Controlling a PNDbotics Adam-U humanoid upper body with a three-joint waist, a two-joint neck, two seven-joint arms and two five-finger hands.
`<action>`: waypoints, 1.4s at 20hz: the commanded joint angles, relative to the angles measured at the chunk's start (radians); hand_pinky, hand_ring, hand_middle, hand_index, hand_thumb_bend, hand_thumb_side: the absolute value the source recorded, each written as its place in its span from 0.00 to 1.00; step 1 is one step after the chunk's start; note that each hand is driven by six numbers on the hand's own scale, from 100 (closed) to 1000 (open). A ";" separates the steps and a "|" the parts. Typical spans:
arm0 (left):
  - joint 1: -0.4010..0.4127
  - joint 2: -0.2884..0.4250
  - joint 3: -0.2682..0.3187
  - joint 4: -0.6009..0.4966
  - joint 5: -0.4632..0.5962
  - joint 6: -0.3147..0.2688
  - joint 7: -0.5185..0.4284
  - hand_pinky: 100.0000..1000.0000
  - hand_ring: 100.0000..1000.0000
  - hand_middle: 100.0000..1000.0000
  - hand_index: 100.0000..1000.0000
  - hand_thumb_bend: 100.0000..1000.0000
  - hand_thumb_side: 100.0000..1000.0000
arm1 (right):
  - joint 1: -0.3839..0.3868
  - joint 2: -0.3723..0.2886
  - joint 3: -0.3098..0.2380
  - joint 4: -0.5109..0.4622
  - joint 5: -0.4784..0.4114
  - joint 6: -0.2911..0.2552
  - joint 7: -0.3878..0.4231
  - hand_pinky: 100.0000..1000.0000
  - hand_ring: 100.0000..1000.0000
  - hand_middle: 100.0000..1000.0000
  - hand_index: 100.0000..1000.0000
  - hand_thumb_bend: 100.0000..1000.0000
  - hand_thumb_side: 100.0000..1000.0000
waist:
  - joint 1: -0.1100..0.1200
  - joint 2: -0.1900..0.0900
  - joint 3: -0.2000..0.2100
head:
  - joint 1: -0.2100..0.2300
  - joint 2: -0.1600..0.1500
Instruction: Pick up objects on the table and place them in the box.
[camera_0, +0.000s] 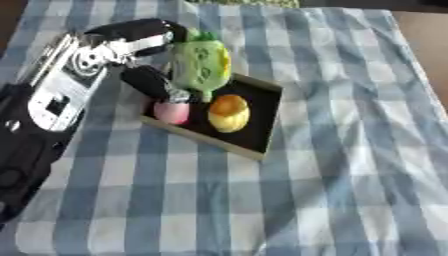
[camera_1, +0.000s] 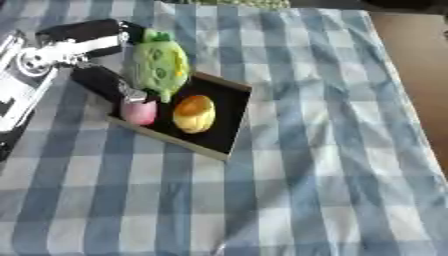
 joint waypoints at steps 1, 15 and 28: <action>-0.012 0.005 0.024 -0.010 -0.006 -0.003 0.003 0.94 0.84 0.83 0.93 0.44 0.42 | -0.008 -0.024 -0.015 -0.001 -0.005 0.003 -0.005 0.80 0.63 0.59 0.75 0.00 0.00 | 0.011 -0.030 0.002 | -0.004 0.005; -0.011 0.060 0.107 -0.241 0.125 0.053 0.042 0.92 0.82 0.79 0.91 0.29 0.29 | 0.007 -0.026 -0.023 0.015 -0.006 0.005 -0.013 0.80 0.63 0.59 0.75 0.00 0.00 | 0.011 -0.037 0.013 | -0.013 0.006; 0.153 0.381 0.261 -0.608 0.261 0.175 0.277 0.90 0.80 0.77 0.86 0.19 0.11 | 0.039 -0.059 -0.047 -0.027 -0.002 0.010 -0.038 0.80 0.63 0.60 0.75 0.00 0.00 | 0.012 -0.035 0.038 | -0.041 0.000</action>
